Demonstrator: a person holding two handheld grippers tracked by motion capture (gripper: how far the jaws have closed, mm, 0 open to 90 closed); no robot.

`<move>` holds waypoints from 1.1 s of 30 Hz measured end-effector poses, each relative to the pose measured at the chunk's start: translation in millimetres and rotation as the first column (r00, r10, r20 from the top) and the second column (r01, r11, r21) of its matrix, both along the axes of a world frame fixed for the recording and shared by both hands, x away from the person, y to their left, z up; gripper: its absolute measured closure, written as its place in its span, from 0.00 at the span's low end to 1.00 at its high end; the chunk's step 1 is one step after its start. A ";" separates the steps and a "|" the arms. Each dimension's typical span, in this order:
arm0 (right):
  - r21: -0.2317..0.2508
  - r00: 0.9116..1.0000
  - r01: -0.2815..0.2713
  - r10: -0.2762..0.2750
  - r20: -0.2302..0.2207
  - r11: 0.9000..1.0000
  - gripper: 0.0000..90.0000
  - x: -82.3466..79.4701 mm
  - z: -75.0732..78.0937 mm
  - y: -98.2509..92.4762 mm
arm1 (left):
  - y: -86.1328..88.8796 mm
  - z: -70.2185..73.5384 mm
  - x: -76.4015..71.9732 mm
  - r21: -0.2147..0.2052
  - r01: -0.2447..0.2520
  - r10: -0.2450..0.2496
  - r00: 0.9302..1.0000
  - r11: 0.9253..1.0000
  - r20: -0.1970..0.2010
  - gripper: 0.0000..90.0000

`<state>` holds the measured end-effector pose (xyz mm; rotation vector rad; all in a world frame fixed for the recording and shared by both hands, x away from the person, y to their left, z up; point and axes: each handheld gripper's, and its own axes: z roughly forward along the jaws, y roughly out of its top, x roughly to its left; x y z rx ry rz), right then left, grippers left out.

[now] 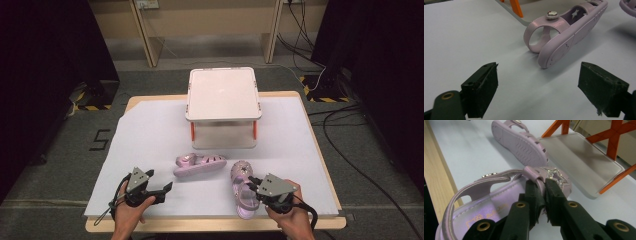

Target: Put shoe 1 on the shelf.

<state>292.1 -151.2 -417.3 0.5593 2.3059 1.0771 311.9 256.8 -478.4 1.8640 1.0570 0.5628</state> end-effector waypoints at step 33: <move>0.093 0.991 -0.080 0.069 0.113 0.993 0.91 39.8 85.9 26.1 | 3.8 -0.2 -0.1 -0.005 -0.009 0.009 1.000 1.000 0.000 0.17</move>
